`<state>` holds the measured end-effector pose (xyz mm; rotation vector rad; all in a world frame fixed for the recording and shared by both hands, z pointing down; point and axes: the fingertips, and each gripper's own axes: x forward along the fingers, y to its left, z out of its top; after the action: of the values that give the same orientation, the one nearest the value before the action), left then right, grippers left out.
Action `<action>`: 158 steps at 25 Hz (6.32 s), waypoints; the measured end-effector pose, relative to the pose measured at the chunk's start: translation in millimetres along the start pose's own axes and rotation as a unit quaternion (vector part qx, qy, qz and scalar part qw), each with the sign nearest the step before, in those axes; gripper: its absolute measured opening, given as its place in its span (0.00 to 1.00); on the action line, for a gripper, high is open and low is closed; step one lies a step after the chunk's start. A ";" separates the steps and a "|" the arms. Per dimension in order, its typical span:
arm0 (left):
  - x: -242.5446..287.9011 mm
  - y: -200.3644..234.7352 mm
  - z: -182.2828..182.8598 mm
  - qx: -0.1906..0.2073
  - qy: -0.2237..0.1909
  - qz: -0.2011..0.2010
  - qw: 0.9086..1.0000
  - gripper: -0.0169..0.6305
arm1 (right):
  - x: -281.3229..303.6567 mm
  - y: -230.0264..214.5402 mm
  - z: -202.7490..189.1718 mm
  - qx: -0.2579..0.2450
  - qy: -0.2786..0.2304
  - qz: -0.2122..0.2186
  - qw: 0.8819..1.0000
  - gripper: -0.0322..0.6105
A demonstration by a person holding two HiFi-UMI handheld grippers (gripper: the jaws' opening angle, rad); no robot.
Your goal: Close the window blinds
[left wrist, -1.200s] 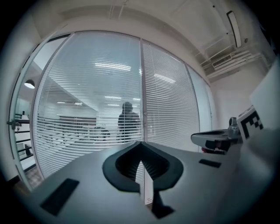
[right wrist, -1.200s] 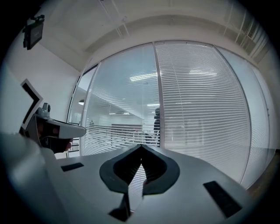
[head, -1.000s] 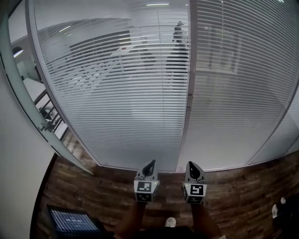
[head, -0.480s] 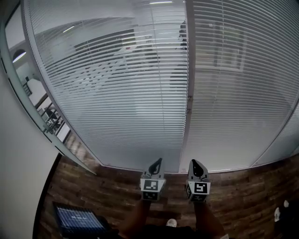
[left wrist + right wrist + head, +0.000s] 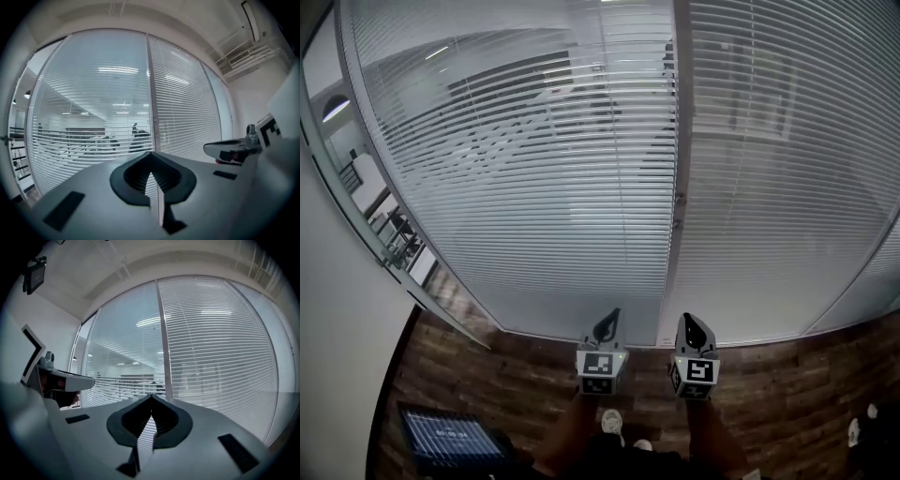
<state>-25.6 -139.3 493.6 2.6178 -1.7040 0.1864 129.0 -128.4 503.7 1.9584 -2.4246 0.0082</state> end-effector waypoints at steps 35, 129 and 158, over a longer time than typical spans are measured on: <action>133.6 105.5 2.4 -0.001 -0.009 -0.059 0.998 0.02 | 149.4 10.0 12.2 -0.045 -0.004 -0.039 0.998 0.05; 213.0 108.6 9.0 0.015 -0.013 -0.017 1.000 0.02 | 268.7 -69.3 94.5 -0.286 -0.028 -0.051 0.957 0.24; 204.3 100.5 12.7 0.006 -0.005 -0.026 1.000 0.02 | 273.3 -64.1 81.0 -0.620 0.036 -0.059 0.781 0.25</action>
<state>-34.4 -367.1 497.2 2.6735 -1.6397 0.1825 132.9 -410.7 428.2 1.3217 -1.4291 -1.1454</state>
